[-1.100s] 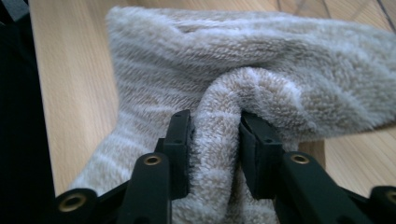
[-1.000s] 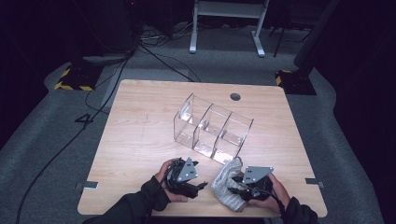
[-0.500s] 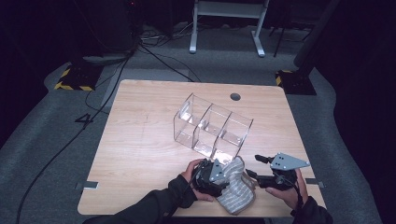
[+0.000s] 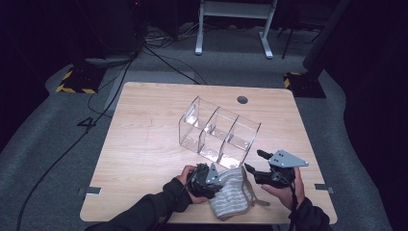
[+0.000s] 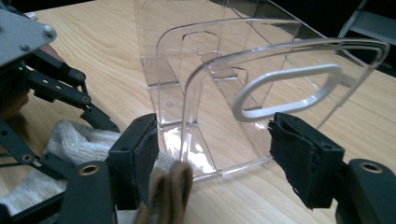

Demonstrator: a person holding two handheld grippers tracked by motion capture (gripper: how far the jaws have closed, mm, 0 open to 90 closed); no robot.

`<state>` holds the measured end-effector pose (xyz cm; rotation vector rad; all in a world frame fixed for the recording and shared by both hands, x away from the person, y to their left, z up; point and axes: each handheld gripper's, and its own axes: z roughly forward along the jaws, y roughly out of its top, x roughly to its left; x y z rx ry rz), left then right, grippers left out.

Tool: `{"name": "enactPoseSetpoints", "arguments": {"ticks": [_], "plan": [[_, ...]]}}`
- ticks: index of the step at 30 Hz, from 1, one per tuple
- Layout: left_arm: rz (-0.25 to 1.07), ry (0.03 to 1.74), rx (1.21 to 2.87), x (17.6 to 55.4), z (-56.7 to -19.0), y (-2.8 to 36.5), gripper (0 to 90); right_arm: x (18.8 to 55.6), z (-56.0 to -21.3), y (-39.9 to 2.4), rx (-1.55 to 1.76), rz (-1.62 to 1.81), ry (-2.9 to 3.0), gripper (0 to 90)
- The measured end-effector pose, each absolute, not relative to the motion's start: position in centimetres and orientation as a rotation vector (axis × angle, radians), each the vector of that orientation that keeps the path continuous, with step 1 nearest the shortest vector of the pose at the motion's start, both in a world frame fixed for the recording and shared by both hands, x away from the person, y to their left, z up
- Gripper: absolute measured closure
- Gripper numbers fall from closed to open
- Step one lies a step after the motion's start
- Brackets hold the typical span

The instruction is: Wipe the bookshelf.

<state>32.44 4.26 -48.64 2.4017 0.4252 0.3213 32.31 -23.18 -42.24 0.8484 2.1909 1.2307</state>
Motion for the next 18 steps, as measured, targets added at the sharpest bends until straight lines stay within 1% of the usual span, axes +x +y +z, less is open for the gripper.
{"name": "enactPoseSetpoints", "arguments": {"ticks": [4,6,7,9,10,11,12,13,16,18], "plan": [[0.375,0.455,2.42,32.5,-48.5,7.3,44.9,32.9,-42.7,-22.2,0.886,1.216,2.177,30.7],[0.378,0.479,2.417,32.7,-48.5,8.7,44.2,33.1,-43.0,-21.8,0.903,1.171,2.154,30.8],[0.396,0.496,2.418,32.7,-48.5,9.7,42.1,33.3,-43.2,-21.7,0.919,1.152,2.142,30.8],[0.446,0.513,2.409,32.7,-48.5,11.6,41.0,33.7,-43.6,-21.6,0.964,1.144,2.122,29.6],[0.446,0.513,2.409,32.7,-48.5,11.6,40.1,33.7,-43.6,-21.6,0.964,1.144,2.122,29.6],[0.472,0.512,2.404,32.6,-48.6,12.5,40.0,34.0,-44.0,-21.5,0.965,1.13,2.128,29.5],[0.47,0.536,2.395,32.7,-48.6,13.4,39.5,34.1,-44.1,-21.5,0.963,1.12,2.13,28.9],[0.446,0.604,2.374,33.0,-48.7,15.0,38.0,34.2,-44.2,-21.6,0.966,1.119,2.127,29.0],[0.476,0.717,2.346,33.7,-48.8,17.3,35.8,34.4,-44.3,-22.0,0.978,1.11,2.109,33.2],[0.478,0.816,2.323,34.5,-48.8,18.8,32.7,34.5,-44.4,-22.5,0.994,1.097,2.084,36.6]]}}
